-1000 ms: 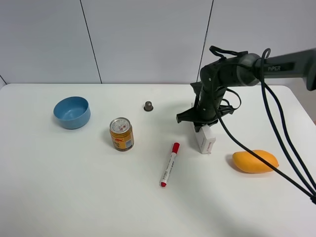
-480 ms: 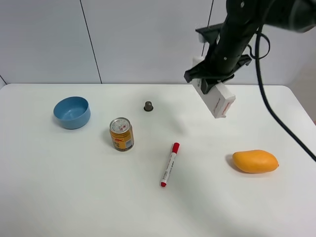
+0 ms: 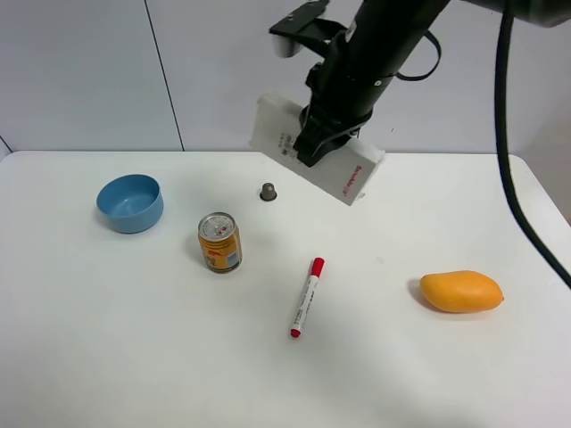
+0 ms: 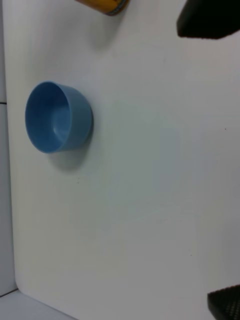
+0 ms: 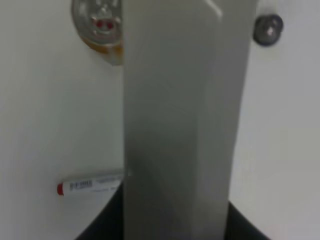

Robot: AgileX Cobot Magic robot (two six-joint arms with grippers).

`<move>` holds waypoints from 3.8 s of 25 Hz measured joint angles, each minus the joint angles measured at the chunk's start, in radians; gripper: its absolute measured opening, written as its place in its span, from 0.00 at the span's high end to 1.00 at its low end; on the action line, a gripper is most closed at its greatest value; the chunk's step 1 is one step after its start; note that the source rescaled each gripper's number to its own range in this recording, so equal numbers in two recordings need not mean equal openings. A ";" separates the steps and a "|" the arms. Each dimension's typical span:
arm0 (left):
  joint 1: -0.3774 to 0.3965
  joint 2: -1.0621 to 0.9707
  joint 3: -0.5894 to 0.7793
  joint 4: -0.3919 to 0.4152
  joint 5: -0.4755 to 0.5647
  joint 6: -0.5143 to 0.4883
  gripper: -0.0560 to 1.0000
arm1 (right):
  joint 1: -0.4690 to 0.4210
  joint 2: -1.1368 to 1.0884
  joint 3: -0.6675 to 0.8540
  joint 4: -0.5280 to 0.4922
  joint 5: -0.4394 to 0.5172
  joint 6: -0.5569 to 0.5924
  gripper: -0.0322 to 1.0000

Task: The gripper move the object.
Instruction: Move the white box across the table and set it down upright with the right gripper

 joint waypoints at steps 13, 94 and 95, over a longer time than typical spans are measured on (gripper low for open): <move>0.000 0.000 0.000 0.000 0.000 0.000 0.00 | 0.313 0.100 0.000 -0.057 -0.282 0.129 0.96; 0.000 0.000 0.000 0.000 0.000 0.000 0.00 | 0.380 0.481 0.000 -0.101 -0.369 0.191 0.94; 0.000 0.000 0.000 0.000 0.000 0.000 0.00 | 0.380 0.480 0.000 -0.101 -0.365 0.191 0.89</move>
